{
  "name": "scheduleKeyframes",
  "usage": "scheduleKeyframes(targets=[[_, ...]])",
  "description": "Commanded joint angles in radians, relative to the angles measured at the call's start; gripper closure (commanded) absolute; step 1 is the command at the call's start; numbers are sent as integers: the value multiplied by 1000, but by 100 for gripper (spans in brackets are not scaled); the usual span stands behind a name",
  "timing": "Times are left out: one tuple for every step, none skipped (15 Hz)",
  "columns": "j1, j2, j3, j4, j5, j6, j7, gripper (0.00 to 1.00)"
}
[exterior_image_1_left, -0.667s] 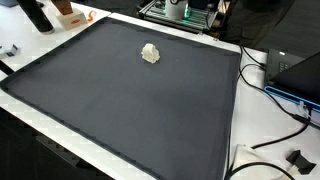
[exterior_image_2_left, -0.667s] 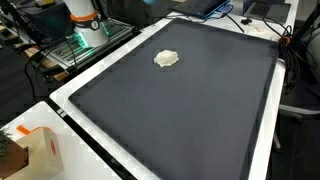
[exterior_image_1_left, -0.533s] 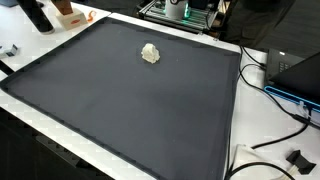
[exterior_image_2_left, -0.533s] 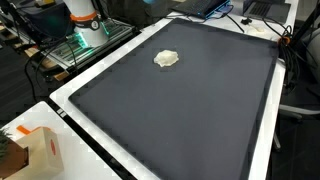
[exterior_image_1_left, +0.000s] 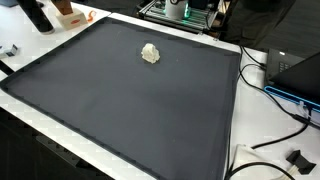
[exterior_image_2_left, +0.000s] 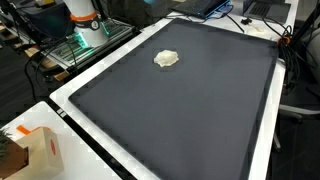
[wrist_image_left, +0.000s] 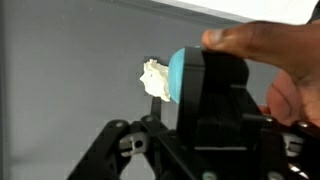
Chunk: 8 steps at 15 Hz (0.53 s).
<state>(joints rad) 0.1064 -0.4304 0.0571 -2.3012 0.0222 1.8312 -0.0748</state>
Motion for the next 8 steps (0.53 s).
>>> scheduleKeyframes(targets=[[-4,1,3,3,2,-7,-1,58],[-4,1,3,3,2,-7,-1,67],[-4,1,4,3,2,-7,-1,73],[-4,1,4,3,1,-7,-1,75],[-5,1,4,3,1,-7,-1,75],[-4,1,4,3,1,-8,-1,75],[-5,2,4,3,0,-3,-1,50],[-5,3,4,3,0,-3,-1,50]])
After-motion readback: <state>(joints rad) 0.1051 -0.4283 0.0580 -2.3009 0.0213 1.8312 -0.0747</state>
